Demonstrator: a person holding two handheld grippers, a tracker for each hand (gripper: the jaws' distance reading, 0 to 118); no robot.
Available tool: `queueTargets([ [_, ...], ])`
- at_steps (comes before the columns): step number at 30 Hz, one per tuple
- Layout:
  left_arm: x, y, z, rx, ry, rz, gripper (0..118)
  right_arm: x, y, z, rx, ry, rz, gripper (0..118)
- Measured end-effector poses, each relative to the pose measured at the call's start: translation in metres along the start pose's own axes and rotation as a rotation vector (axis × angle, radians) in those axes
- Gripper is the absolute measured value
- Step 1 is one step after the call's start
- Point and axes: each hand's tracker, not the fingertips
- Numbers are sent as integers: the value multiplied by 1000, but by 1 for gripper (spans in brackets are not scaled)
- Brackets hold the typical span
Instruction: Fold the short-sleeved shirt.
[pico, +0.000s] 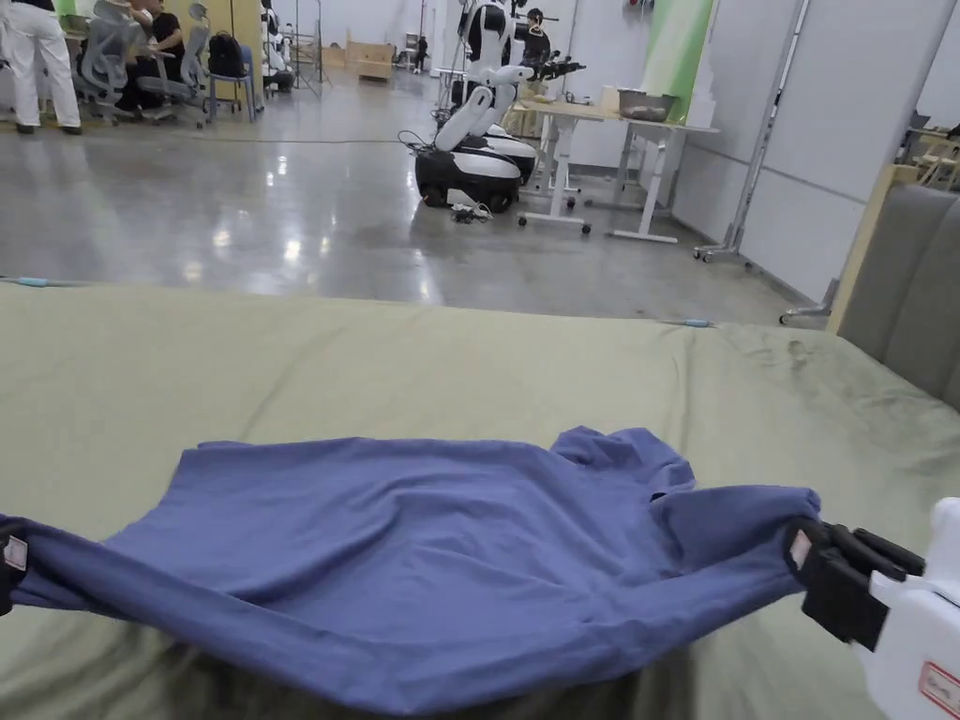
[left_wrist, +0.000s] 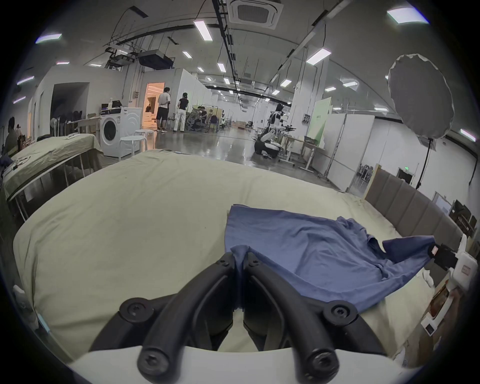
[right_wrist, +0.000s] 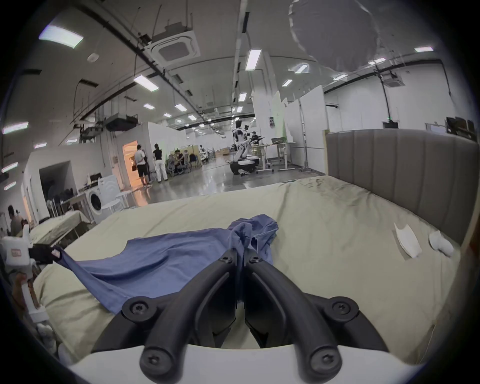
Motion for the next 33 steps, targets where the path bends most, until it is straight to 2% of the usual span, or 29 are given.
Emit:
queueTargets([
  [5, -4, -20, 32, 10, -6, 25, 5, 19, -26, 35, -30, -90, -9, 5],
  [9, -13, -46, 45, -35, 10, 52, 5, 35, -50, 59, -54, -132, -119, 5],
  [14, -18, -80, 43, -147, 75, 39, 5, 42, -77, 69, -128, -195, -125, 5],
  [19, -23, -108, 50, -214, 81, 111, 5, 40, -95, 79, -165, -218, -173, 5],
  [25, -21, -110, 74, -214, 95, 116, 5, 30, -98, 98, -159, -273, -136, 5],
  [30, -28, -129, 76, -286, 145, 49, 5, 31, -123, 98, -271, -353, -59, 5],
  [33, -30, -144, 66, -349, 178, 46, 5, 34, -139, 93, -310, -360, -72, 5],
])
